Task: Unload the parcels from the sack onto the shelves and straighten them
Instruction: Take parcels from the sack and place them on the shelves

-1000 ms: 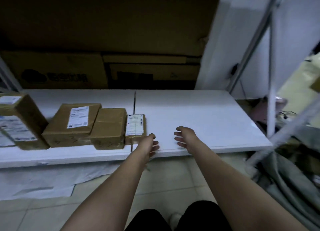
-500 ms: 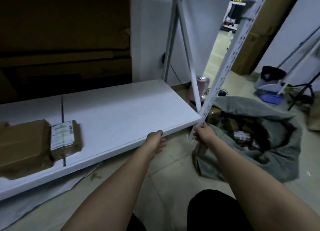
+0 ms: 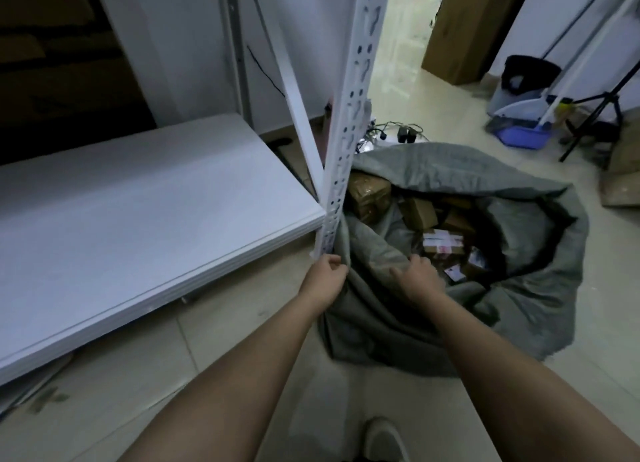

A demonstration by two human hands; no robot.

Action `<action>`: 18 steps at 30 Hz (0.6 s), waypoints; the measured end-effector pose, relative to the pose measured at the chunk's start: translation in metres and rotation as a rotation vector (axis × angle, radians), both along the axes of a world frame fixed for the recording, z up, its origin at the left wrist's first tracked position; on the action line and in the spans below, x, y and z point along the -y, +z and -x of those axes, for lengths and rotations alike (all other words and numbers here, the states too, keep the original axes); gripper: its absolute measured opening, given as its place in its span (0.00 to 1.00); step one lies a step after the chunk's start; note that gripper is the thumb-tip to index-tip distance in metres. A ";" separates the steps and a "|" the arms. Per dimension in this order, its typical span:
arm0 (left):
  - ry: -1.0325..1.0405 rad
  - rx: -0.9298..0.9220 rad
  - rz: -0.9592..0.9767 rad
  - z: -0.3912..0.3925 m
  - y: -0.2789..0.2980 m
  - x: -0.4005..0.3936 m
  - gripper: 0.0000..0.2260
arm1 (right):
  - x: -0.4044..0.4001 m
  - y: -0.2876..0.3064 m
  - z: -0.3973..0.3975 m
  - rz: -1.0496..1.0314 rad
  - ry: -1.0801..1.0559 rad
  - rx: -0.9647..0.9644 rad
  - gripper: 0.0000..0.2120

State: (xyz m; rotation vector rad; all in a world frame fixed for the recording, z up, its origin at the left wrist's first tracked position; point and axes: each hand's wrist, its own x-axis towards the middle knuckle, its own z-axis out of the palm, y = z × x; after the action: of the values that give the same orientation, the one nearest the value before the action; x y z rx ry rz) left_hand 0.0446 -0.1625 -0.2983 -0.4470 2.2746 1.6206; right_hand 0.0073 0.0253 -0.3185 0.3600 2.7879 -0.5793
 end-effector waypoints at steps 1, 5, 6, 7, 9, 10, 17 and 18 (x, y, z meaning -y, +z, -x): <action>-0.059 -0.009 0.042 0.007 -0.008 -0.009 0.16 | -0.010 -0.009 0.006 -0.030 0.024 0.004 0.28; -0.327 -0.086 0.273 0.044 -0.038 -0.048 0.22 | -0.046 -0.050 0.038 -0.070 0.053 0.140 0.27; -0.383 -0.116 0.350 0.051 -0.042 -0.054 0.22 | -0.050 -0.057 0.043 -0.053 0.075 0.199 0.26; -0.429 -0.152 0.419 0.060 -0.047 -0.063 0.21 | -0.054 -0.066 0.049 -0.011 0.127 0.274 0.25; -0.493 -0.242 0.544 0.075 -0.054 -0.079 0.21 | -0.058 -0.077 0.057 0.087 0.284 0.453 0.22; -0.524 -0.284 0.602 0.082 -0.057 -0.086 0.21 | -0.058 -0.079 0.059 0.104 0.364 0.537 0.21; -0.997 -0.212 0.976 0.102 -0.093 -0.118 0.23 | -0.068 -0.084 0.079 0.306 0.362 0.773 0.16; -1.042 -0.162 1.029 0.102 -0.098 -0.118 0.24 | -0.075 -0.088 0.084 0.388 0.268 0.751 0.13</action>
State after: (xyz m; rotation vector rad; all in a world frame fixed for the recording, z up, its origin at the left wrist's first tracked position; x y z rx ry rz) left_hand -0.0574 -0.0443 -0.3962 0.6264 2.5546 -0.0437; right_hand -0.0762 0.1002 -0.4066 0.0829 1.9138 -0.7153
